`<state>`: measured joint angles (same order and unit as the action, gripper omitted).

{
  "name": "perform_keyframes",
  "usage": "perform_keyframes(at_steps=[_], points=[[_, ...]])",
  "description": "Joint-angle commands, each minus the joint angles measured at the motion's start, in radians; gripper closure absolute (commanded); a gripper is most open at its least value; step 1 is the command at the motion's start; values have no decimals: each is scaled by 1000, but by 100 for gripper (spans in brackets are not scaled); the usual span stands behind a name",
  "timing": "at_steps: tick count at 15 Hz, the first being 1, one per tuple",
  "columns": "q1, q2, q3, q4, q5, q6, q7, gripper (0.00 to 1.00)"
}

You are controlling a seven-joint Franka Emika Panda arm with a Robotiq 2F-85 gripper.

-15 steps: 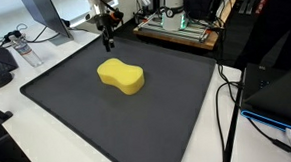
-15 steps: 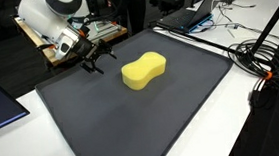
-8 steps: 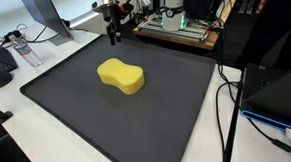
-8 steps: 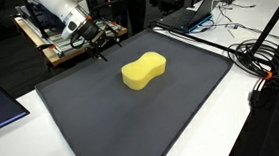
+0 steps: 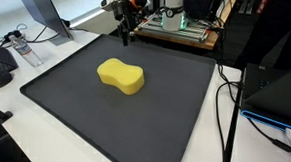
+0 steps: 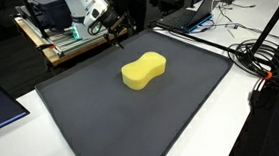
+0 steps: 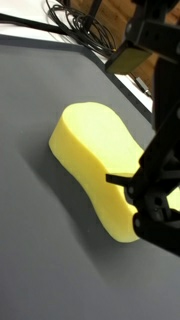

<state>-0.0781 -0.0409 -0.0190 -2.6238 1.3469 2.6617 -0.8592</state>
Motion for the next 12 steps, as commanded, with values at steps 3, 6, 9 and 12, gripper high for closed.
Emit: perform_keyframes(at_steps=[3, 6, 9, 12], points=[[78, -14, 74, -24, -249, 134, 378, 0], [78, -1, 78, -8, -288, 124, 392, 0], [85, -1, 83, -14, -314, 132, 424, 0], [91, -2, 91, -15, -334, 142, 437, 0]])
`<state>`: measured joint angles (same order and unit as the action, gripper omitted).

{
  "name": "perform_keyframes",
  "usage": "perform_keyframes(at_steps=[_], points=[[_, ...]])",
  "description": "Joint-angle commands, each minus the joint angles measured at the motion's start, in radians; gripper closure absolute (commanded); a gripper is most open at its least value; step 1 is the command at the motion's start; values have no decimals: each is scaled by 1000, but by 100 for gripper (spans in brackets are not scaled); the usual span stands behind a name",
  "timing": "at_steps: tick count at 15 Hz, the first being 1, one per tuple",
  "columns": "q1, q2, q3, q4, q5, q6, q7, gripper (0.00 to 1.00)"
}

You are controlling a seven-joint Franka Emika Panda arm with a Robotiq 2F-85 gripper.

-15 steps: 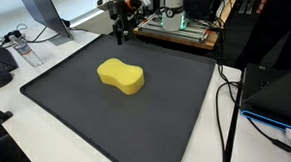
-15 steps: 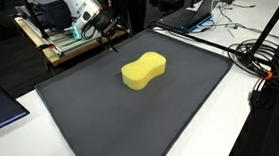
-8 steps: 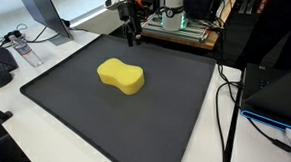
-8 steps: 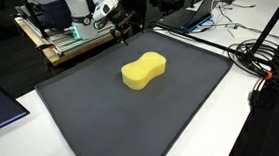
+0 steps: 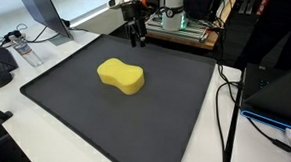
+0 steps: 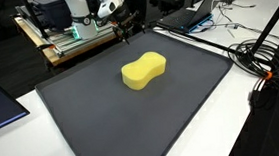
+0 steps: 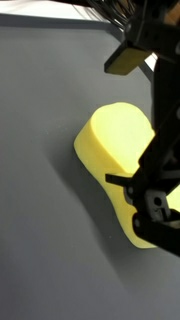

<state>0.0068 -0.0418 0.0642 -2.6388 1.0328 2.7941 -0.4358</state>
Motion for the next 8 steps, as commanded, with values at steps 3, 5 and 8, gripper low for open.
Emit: perform_keyframes(at_steps=[3, 5, 8], points=[[22, -3, 43, -30, -92, 131, 99, 0], [32, -8, 68, -59, -109, 222, 159, 0], [49, -21, 112, -124, -140, 322, 257, 0]])
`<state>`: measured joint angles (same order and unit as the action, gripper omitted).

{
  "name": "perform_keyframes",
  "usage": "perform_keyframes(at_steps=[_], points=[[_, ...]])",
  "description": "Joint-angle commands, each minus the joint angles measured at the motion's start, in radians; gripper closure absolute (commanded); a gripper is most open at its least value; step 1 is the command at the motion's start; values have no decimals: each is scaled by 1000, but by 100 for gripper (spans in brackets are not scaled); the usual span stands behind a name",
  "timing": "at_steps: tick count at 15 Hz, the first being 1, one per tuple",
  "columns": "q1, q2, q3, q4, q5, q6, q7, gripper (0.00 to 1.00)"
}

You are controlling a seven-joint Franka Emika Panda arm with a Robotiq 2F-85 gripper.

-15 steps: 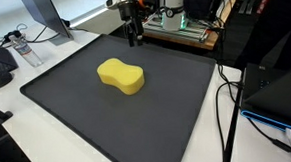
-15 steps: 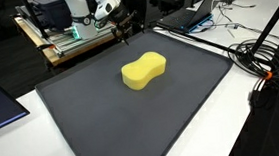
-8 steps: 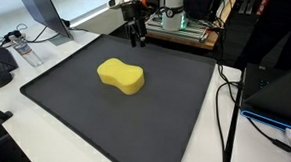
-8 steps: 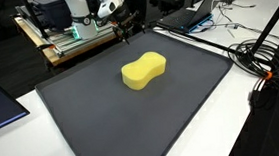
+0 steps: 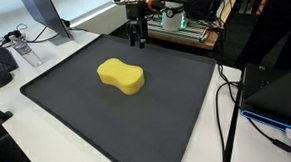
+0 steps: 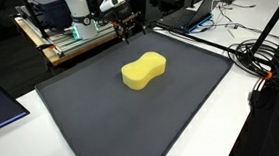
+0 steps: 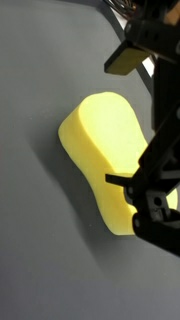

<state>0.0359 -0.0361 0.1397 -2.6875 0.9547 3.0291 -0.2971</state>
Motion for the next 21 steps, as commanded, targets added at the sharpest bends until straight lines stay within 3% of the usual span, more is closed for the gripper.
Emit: perform_keyframes(at_steps=[1, 5, 6, 7, 8, 10, 11, 14, 17, 19, 21], points=[[24, -34, 51, -96, -69, 90, 159, 0], [19, 38, 108, -70, -144, 108, 297, 0], [59, 55, 70, -69, -207, 124, 351, 0], [21, 67, 103, -69, -276, 128, 403, 0], [21, 88, 84, -68, -375, 144, 474, 0], [51, 125, -29, -70, -536, 137, 536, 0], [104, 115, -134, -70, -617, 100, 555, 0], [190, 109, -358, -69, -866, 38, 625, 0], [360, 109, -596, 18, -1119, -115, 747, 0], [429, 61, -652, 77, -1288, -251, 866, 0], [445, -31, -616, 104, -1425, -399, 977, 0]])
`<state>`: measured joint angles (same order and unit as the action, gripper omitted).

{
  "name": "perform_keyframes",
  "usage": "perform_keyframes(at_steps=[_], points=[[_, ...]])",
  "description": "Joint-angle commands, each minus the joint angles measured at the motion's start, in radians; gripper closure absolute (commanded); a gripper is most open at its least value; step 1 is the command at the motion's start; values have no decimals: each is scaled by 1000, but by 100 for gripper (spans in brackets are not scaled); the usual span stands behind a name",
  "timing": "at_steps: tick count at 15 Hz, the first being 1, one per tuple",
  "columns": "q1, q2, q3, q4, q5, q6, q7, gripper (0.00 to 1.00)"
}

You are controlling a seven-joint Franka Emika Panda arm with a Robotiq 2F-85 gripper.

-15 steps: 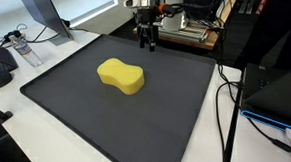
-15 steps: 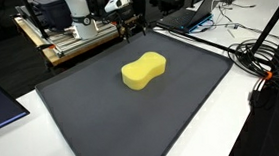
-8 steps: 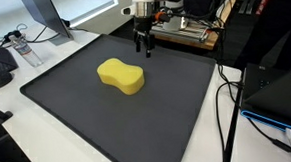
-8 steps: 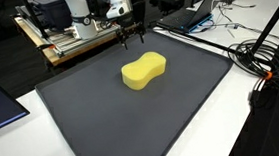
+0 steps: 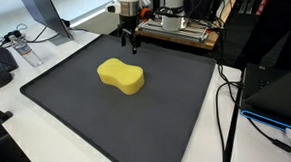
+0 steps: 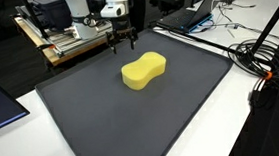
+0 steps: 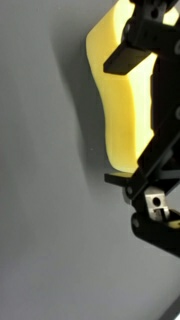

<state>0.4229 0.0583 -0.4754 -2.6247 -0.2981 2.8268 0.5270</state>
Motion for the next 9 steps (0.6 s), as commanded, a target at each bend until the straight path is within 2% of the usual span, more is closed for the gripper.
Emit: perform_keyframes(at_steps=[1, 4, 6, 8, 9], points=[[-93, -155, 187, 65, -181, -271, 166, 0], [-149, -240, 371, 134, -24, -506, 84, 0], [-183, -285, 456, 201, 61, -641, 27, 0], [-223, -304, 511, 253, 65, -686, 4, 0], [-243, -283, 535, 218, 56, -635, 36, 0]])
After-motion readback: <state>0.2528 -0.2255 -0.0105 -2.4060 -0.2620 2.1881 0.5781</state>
